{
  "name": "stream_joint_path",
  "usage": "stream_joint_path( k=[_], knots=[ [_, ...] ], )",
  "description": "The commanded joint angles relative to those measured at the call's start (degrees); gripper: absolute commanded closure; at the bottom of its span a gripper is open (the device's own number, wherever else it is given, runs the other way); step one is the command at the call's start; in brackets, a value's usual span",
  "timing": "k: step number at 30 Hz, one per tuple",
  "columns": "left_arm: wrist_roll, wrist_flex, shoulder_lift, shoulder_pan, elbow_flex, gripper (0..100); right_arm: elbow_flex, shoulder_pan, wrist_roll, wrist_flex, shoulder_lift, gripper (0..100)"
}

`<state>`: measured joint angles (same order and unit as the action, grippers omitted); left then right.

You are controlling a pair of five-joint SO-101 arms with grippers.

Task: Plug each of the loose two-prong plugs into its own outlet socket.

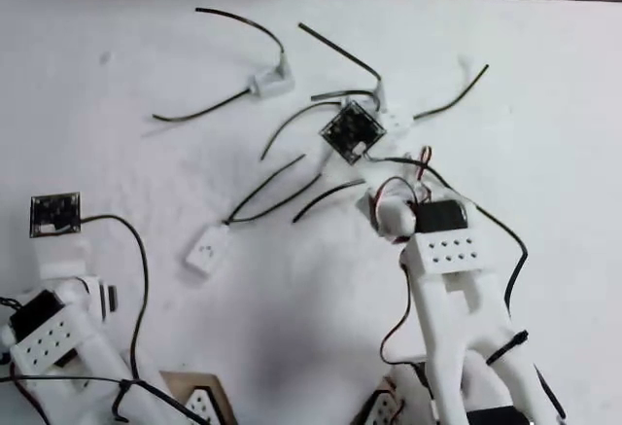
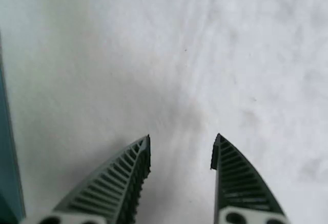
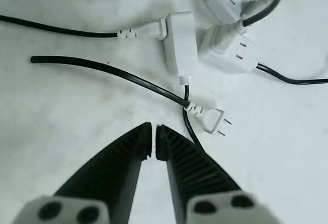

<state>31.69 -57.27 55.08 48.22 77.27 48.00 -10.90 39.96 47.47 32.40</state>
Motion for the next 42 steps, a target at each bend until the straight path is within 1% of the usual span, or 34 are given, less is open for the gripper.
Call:
stream_joint_path(
  k=[1, 4, 7, 10, 13, 18, 21, 25, 27, 31, 34, 42],
  knots=[
    [0.4, 0.8, 0.8, -0.6, 0.0, 80, -2.6, 3.3, 5.9, -1.8, -3.3, 88.0],
    [0.4, 0.8, 0.8, -0.6, 0.0, 80, -2.7, 7.3, 10.6, -5.0, -8.5, 80.9],
    [0.4, 0.8, 0.8, -0.6, 0.0, 80, -4.7, 10.3, 16.0, -8.1, -14.4, 80.9],
    [0.4, 0.8, 0.8, -0.6, 0.0, 80, -9.2, 12.5, 18.5, -9.6, -21.4, 80.9],
    [0.4, 0.8, 0.8, -0.6, 0.0, 80, -15.8, 13.8, 18.7, -9.3, -29.1, 80.9],
    [0.4, 0.8, 0.8, -0.6, 0.0, 80, -23.1, 13.4, 18.7, -9.2, -39.3, 80.9],
    [0.4, 0.8, 0.8, -0.6, 0.0, 80, -23.6, 13.3, 18.8, -8.6, -40.5, 81.2],
    [0.4, 0.8, 0.8, -0.6, 0.1, 80, -25.3, 13.5, 18.8, -2.3, -39.5, 81.1],
    [0.4, 0.8, 0.8, -0.6, 0.1, 80, -25.9, 13.5, 18.8, -1.0, -39.0, 81.1],
    [0.4, 0.8, 0.8, -0.6, 0.1, 80, -26.8, 13.1, 18.8, -1.2, -40.7, 81.1],
    [0.4, 0.8, 0.8, -0.6, 0.1, 80, -28.4, 12.4, 18.8, -3.3, -43.8, 81.1],
    [0.4, 0.8, 0.8, -0.6, 0.1, 80, -36.1, 12.1, 18.8, -4.8, -53.1, 81.2]
  ],
)
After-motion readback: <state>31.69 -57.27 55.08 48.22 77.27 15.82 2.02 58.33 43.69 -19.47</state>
